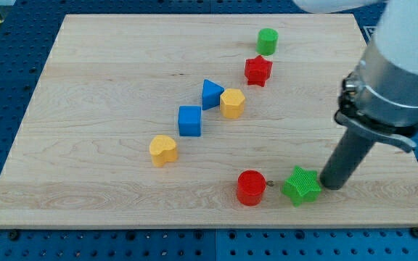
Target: Move the red star to the top of the green star
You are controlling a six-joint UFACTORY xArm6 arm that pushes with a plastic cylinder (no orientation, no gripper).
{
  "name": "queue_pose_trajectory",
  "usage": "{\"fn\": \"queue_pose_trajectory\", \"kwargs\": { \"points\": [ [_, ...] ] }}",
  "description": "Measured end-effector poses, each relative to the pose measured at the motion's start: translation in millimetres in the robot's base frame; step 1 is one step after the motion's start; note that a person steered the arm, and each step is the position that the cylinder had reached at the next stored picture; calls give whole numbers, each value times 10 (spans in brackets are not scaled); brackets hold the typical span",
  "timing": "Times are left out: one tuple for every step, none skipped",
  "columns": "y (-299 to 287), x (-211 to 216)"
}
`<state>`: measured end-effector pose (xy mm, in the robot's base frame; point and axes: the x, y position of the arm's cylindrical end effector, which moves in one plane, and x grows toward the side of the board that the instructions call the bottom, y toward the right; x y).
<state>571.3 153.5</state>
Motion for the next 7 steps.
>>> {"fn": "queue_pose_trajectory", "kwargs": {
  "points": [
    [-267,24],
    [-524,29],
    [-485,-62],
    [153,-543],
    [886,-1122],
    [1031,-1707],
    [819,-2117]
  ]
}}
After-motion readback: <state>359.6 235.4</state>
